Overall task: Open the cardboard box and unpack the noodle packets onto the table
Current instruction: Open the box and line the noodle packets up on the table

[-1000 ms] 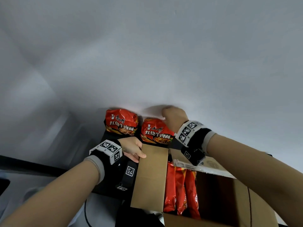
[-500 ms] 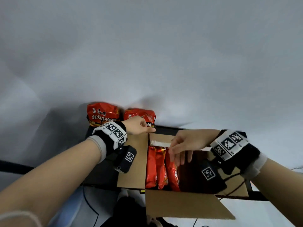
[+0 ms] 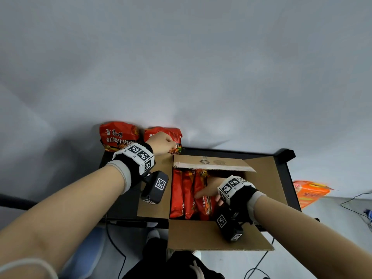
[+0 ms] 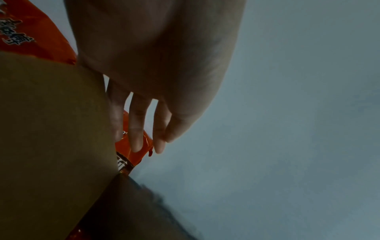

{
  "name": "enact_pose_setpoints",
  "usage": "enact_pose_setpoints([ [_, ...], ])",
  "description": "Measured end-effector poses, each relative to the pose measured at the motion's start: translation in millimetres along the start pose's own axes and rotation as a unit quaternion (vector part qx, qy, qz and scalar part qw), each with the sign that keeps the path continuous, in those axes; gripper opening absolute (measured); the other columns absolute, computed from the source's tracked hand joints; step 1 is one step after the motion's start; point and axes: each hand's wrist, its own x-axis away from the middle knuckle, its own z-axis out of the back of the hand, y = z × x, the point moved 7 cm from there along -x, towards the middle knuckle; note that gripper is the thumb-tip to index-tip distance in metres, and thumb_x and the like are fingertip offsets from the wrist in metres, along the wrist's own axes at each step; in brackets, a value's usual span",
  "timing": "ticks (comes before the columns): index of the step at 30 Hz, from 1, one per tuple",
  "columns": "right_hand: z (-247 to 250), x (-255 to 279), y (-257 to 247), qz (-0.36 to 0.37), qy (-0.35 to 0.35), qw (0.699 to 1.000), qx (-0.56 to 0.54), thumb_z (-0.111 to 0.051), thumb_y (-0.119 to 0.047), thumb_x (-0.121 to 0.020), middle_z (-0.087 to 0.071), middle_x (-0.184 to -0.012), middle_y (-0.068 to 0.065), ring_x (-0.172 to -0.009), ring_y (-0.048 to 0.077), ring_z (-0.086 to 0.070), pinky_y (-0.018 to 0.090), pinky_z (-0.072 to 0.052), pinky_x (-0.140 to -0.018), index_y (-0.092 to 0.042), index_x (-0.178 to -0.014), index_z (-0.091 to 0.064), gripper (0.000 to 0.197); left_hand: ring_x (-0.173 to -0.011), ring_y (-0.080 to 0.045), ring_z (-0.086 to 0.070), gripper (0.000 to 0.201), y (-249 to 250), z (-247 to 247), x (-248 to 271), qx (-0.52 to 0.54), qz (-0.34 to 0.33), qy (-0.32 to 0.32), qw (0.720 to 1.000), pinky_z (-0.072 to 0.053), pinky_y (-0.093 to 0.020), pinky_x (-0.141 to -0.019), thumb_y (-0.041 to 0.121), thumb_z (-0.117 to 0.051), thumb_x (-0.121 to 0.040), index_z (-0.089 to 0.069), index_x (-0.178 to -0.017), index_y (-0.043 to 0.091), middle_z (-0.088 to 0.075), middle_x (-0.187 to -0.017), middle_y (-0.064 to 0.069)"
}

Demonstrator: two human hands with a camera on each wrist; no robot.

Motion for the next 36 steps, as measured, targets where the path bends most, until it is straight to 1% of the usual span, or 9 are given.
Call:
enact_pose_setpoints([
  [4,-1.0,0.1,5.2,-0.017,-0.02,1.0,0.015,-0.061,-0.039,-0.085,-0.056,-0.13,0.014,-0.111,0.026,-0.06,0.034,-0.052,-0.092,-0.008,-0.129,-0.051,0.055,-0.093,-0.022,-0.06,0.021,5.1,0.6,3.4,-0.009,0.0,0.03,1.0,-0.046,-0.035,-0.087,0.019,-0.051,-0.089,-0.068,-0.078,0.014,-0.066,-0.092,-0.004],
  [7,6.9,6.1,11.8,-0.021,-0.035,0.998,0.042,-0.051,-0.022,-0.087,-0.055,-0.118,0.008,-0.109,0.024,-0.056,0.035,-0.047,-0.098,-0.008,-0.11,-0.059,0.028,-0.097,-0.019,-0.06,0.021,12.9,1.1,6.2,0.006,-0.015,0.032,0.999,-0.046,-0.032,-0.091,0.019,-0.05,-0.09,-0.069,-0.081,0.017,-0.068,-0.099,-0.002],
  [10,25.9,11.3,30.8,-0.029,0.014,0.997,0.068,-0.053,-0.018,-0.084,-0.055,-0.12,0.011,-0.118,0.024,-0.053,0.029,-0.044,-0.095,-0.006,-0.125,-0.054,0.043,-0.1,-0.021,-0.06,0.024,24.6,3.2,9.4,0.022,-0.037,0.035,0.998,-0.044,-0.031,-0.09,0.019,-0.052,-0.09,-0.071,-0.095,0.005,-0.068,-0.107,-0.007],
  [14,31.9,7.1,52.4,-0.037,0.039,0.999,-0.009,-0.068,-0.023,-0.073,-0.061,-0.119,0.01,-0.109,0.025,-0.061,0.034,-0.053,-0.092,-0.007,-0.116,-0.059,0.046,-0.102,-0.023,-0.059,0.027,35.5,-0.7,10.3,0.015,-0.057,0.013,0.998,-0.042,-0.028,-0.088,0.016,-0.053,-0.091,-0.07,-0.101,-0.002,-0.067,-0.109,-0.011],
  [19,37.3,9.4,48.2,0.001,0.113,0.993,0.023,-0.06,-0.02,-0.085,-0.062,-0.114,0.011,-0.107,0.024,-0.06,0.03,-0.051,-0.087,-0.004,-0.121,-0.056,0.04,-0.112,-0.02,-0.058,0.027,42.1,-15.5,15.7,-0.021,-0.072,-0.055,0.996,-0.039,-0.023,-0.087,0.023,-0.053,-0.092,-0.069,-0.107,0.007,-0.066,-0.118,-0.007],
  [23,31.3,9.9,51.7,0.0,0.084,0.996,0.043,-0.063,-0.033,-0.084,-0.06,-0.1,0.005,-0.091,0.02,-0.057,0.027,-0.046,-0.075,-0.006,-0.114,-0.061,0.041,-0.122,-0.017,-0.052,0.033,45.5,-24.2,23.3,-0.034,-0.081,-0.109,0.99,-0.036,-0.022,-0.1,0.03,-0.054,-0.092,-0.065,-0.118,0.013,-0.062,-0.126,-0.002],
  [29,46.5,28.0,44.6,0.046,0.153,0.974,0.159,-0.074,-0.028,-0.073,-0.067,-0.114,0.008,-0.104,0.024,-0.063,0.029,-0.052,-0.081,-0.01,-0.116,-0.061,0.048,-0.14,-0.02,-0.032,0.072,36.4,-43.8,31.3,-0.122,-0.061,-0.22,0.966,-0.025,-0.032,-0.115,0.04,-0.07,-0.079,-0.038,-0.141,0.023,-0.034,-0.151,-0.004],
  [33,78.6,78.2,29.8,0.106,0.159,0.957,0.217,-0.073,-0.033,-0.07,-0.067,-0.098,-0.001,-0.084,0.018,-0.059,0.026,-0.046,-0.067,-0.021,-0.107,-0.066,0.04,-0.133,-0.021,-0.039,0.076,27.7,-43.8,23.1,-0.184,-0.06,-0.2,0.961,-0.033,-0.03,-0.107,0.035,-0.075,-0.074,-0.039,-0.14,0.023,-0.039,-0.147,-0.003],
  [36,117.6,127.8,22.3,0.148,0.16,0.958,0.186,-0.074,-0.031,-0.069,-0.065,-0.089,-0.007,-0.086,0.016,-0.061,0.028,-0.051,-0.07,-0.027,-0.098,-0.069,0.029,-0.127,-0.022,-0.042,0.066,27.7,-44.8,21.1,-0.19,-0.068,-0.195,0.96,-0.035,-0.027,-0.1,0.027,-0.072,-0.077,-0.044,-0.137,0.025,-0.042,-0.143,-0.003],
])
